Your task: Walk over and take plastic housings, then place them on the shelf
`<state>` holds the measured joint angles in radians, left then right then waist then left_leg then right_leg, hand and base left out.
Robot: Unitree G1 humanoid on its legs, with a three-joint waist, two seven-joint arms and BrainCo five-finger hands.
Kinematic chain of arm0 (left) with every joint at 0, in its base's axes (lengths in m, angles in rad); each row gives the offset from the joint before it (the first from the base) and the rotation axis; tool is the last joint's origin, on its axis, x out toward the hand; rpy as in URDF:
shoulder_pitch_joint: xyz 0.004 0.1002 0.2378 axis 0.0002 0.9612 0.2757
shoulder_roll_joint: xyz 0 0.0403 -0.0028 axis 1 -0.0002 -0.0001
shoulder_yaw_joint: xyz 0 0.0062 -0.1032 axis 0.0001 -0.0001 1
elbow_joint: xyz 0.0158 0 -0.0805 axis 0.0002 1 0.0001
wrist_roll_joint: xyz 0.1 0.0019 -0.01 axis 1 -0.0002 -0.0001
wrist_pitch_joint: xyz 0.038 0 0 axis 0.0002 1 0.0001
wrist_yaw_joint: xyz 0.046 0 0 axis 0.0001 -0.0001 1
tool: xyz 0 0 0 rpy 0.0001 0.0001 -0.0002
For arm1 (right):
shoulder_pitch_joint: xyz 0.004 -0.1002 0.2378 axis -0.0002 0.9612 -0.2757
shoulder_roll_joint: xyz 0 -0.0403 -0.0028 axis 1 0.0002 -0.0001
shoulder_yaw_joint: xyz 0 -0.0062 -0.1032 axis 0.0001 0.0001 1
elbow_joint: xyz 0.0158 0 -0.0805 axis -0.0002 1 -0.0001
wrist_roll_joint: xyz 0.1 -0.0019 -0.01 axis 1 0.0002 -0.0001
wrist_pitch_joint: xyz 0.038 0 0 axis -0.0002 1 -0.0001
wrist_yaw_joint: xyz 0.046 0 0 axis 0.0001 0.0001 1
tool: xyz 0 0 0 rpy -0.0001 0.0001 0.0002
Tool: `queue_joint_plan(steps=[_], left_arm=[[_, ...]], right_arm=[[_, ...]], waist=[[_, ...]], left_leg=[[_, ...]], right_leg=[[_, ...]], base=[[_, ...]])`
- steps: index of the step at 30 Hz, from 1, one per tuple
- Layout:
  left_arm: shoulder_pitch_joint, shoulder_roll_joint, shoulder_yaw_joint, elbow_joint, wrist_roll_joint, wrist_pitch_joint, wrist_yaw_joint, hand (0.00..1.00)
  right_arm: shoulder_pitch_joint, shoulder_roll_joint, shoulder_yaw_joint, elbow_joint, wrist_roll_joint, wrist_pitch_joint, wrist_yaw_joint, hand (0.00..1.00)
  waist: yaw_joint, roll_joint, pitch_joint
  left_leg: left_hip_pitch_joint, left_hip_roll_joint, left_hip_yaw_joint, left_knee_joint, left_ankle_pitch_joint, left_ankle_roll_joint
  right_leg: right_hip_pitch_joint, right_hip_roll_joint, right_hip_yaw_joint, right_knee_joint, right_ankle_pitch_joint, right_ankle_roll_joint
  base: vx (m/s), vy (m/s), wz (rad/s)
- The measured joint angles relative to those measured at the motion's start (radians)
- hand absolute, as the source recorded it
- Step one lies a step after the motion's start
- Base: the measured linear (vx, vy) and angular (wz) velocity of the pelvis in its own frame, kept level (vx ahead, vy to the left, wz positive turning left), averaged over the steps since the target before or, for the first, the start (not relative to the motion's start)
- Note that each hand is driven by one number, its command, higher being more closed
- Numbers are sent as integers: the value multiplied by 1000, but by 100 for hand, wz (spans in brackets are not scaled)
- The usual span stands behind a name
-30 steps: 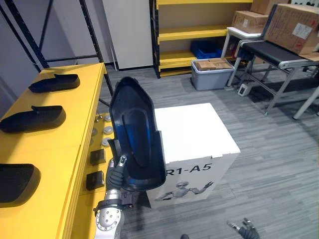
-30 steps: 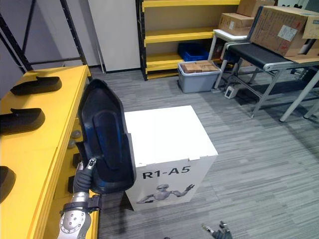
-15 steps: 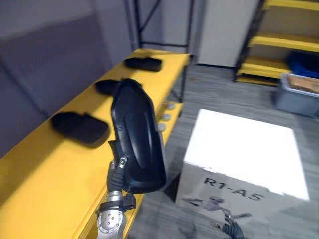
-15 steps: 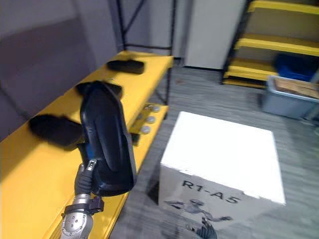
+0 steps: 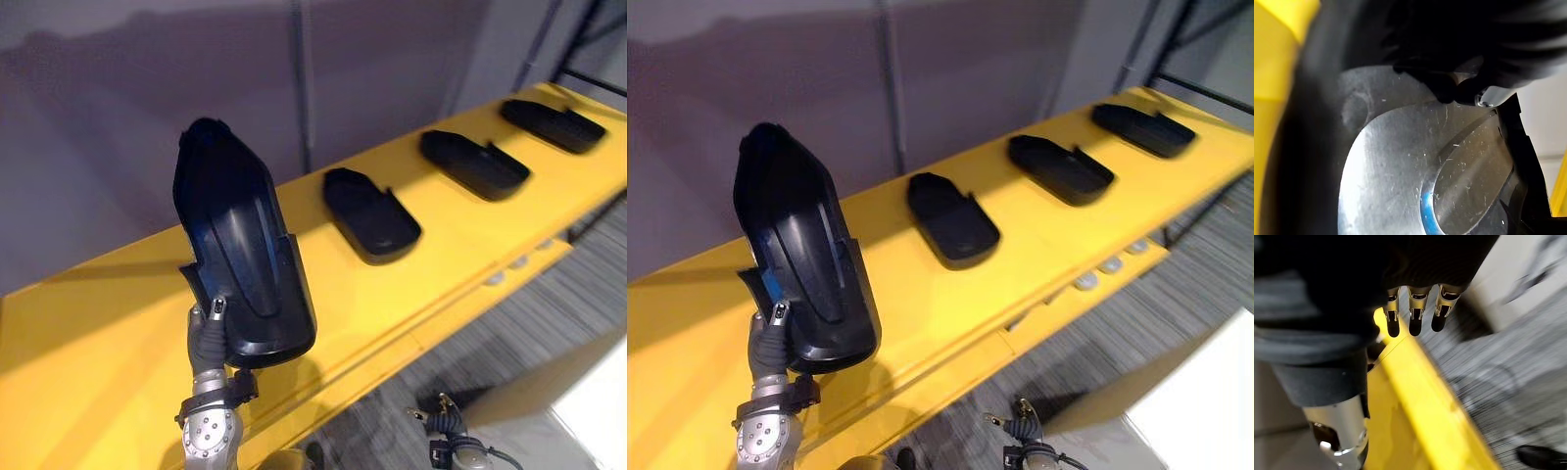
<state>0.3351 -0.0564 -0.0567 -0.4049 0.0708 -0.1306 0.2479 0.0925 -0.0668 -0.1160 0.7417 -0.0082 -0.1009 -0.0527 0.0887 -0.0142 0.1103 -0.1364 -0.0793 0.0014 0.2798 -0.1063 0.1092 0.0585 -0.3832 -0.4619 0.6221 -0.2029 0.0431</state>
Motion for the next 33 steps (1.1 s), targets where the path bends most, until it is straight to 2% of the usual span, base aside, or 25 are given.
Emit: queue_joint_plan(steps=[1, 2, 4, 5, 6, 7, 8, 9, 11, 13, 15, 20, 22, 23, 24, 25, 27, 28, 29, 30, 31, 32, 33], left_arm=[[-14, 3, -36, -8, 13, -1, 8, 100], [-19, 4, -46, -8, 13, -1, 9, 100], [-40, 12, -109, -7, 19, -5, 13, 100], [-44, 13, -122, -6, 31, -7, 13, 100], [-45, 14, -128, -6, 32, -9, 13, 100], [-46, 15, -131, -7, 32, -15, 13, 100], [-50, 18, -130, 1, 32, -25, 13, 100], [-48, 11, -137, 21, 33, -24, 11, 100], [-44, 11, -140, 34, 32, -24, 7, 100], [-44, 10, -139, 35, 32, -24, 6, 100], [-44, 11, -151, 46, 31, -27, 5, 100], [-39, 13, -155, 55, 31, -26, 3, 100], [-35, 13, -146, 54, 31, -26, 6, 100], [-34, 14, -126, 52, 30, -26, 8, 100], [-34, 13, -125, 52, 30, -26, 9, 100], [-34, 10, -115, 52, 29, -26, 10, 100], [-34, 9, -105, 52, 28, -27, 22, 100], [-35, 9, -99, 53, 28, -28, 33, 100], [-36, 9, -99, 53, 28, -31, 36, 100], [-42, 9, -104, 56, 28, -36, 41, 100], [-49, 10, -111, 65, 28, -41, 50, 100], [-80, 9, -116, 98, 28, -45, 59, 100], [-118, 18, -100, 142, 23, -44, 77, 100]], right_arm=[[12, 14, 0, -25, 3, 0, 0, 0], [18, 18, 0, -29, 4, 0, 0, 0], [61, 45, 2, -51, 17, 0, -1, 0], [69, 50, 2, -52, 23, 0, -1, 0], [79, 50, 2, -53, 29, 0, -2, 0], [91, 52, 1, -58, 40, 1, -6, 0], [101, 63, -1, -63, 45, 2, -9, 0], [108, 61, -4, -64, 55, 3, -14, 0], [108, 60, -4, -64, 56, 3, -17, 0], [108, 65, -3, -64, 56, 3, -20, 0], [112, 66, -3, -64, 56, 3, -23, 0], [105, 72, -3, -63, 56, 2, -28, 0], [96, 72, -1, -58, 56, 2, -31, 0], [87, 74, 1, -57, 56, 2, -37, 0], [82, 74, 3, -57, 55, 2, -42, 0], [78, 71, 2, -57, 54, 2, -50, 0], [71, 54, 0, -57, 50, 3, -59, 0], [67, 45, 0, -56, 45, 3, -66, 0], [66, 40, 0, -51, 38, 3, -66, 0], [64, 31, 0, -39, 31, 3, -67, 0], [62, 24, -1, -27, 29, 2, -67, 0], [47, 19, -3, 17, 27, 6, -69, 0], [25, 48, 3, 67, 18, 14, -65, 0]], waist=[[1, -7, 2], [0, -11, 0], [-34, -43, -20], [-38, -50, -26], [-40, -57, -31], [-40, -70, -38], [-45, -94, -48], [-49, -73, -55], [-42, -60, -61], [-34, -58, -70], [-23, -60, -78], [-23, -62, -75], [-19, -62, -71], [-21, -67, -63], [-26, -63, -59], [-30, -63, -54], [-46, -65, -54], [-56, -56, -60], [-61, -50, -66], [-72, -33, -78], [-77, -17, -89], [-94, -5, -100], [-102, -34, -89]], left_leg=[[19, -5, -51, -3, -9, -10], [23, -8, -62, -4, -9, -11], [20, -32, -147, 3, -15, -38], [21, -33, -171, 9, -16, -43], [20, -35, -187, 17, -21, -51], [10, -43, -201, 40, -33, -69], [-14, -54, -202, 77, -54, -94], [-30, -13, -167, 96, -70, -116], [-24, 32, -130, 95, -69, -114], [-10, 51, -123, 80, -68, -119], [2, 59, -105, 56, -57, -136], [-7, 56, -107, 57, -34, -149], [-17, 70, -55, 57, -28, -162], [-26, 109, 37, 102, -65, -155], [-38, 144, 81, 159, -85, -160], [-46, 206, 120, 250, -112, -173], [-27, 302, 135, 312, -119, -184], [4, 354, 133, 293, -119, -184], [19, 373, 130, 275, -116, -183], [46, 404, 130, 200, -70, -145], [59, 407, 123, 142, -39, -164], [70, 372, 119, 61, -82, -269], [66, 328, 114, 37, -83, -289]], right_leg=[[-53, 91, 199, 22, -69, 4], [-64, 110, 238, 21, -82, 8], [-135, 220, 485, -4, -122, 36], [-153, 251, 550, -34, -120, 35], [-158, 258, 566, -75, -113, 31], [-157, 246, 556, -157, -82, 6], [-138, 223, 533, -218, -71, 58], [-117, 244, 496, -250, -62, 45], [-90, 272, 475, -273, -53, 32], [-64, 289, 472, -303, -44, 21], [-49, 291, 469, -328, -38, 18], [-18, 286, 419, -369, -22, 18], [-22, 279, 414, -366, -17, 11], [-23, 274, 403, -362, -13, 6], [-21, 274, 392, -357, -13, 6], [-22, 263, 383, -347, -13, 6], [-23, 213, 367, -343, -11, 10], [-29, 186, 367, -346, -6, 20], [-34, 175, 367, -352, -2, 36], [-49, 152, 365, -355, 7, 76], [-60, 147, 362, -359, 16, 97], [-58, 121, 357, -401, 49, 126], [-44, 85, 341, -447, 105, 116]], base=[[92, -3, 88], [57, -30, 102], [39, -128, 122], [29, -179, 98], [27, -171, 65], [45, -196, 67], [65, -260, 79], [50, -251, 67], [64, -225, 26], [59, -139, 1], [48, -48, 4], [-1, -9, 24], [-75, 7, 16], [-78, 10, 11], [-76, 11, 15], [-60, 36, 16], [-85, 185, 15], [-68, 349, 13], [-31, 449, 16], [2, 442, 22], [51, 537, 47], [39, 584, 60], [19, 569, 53]])
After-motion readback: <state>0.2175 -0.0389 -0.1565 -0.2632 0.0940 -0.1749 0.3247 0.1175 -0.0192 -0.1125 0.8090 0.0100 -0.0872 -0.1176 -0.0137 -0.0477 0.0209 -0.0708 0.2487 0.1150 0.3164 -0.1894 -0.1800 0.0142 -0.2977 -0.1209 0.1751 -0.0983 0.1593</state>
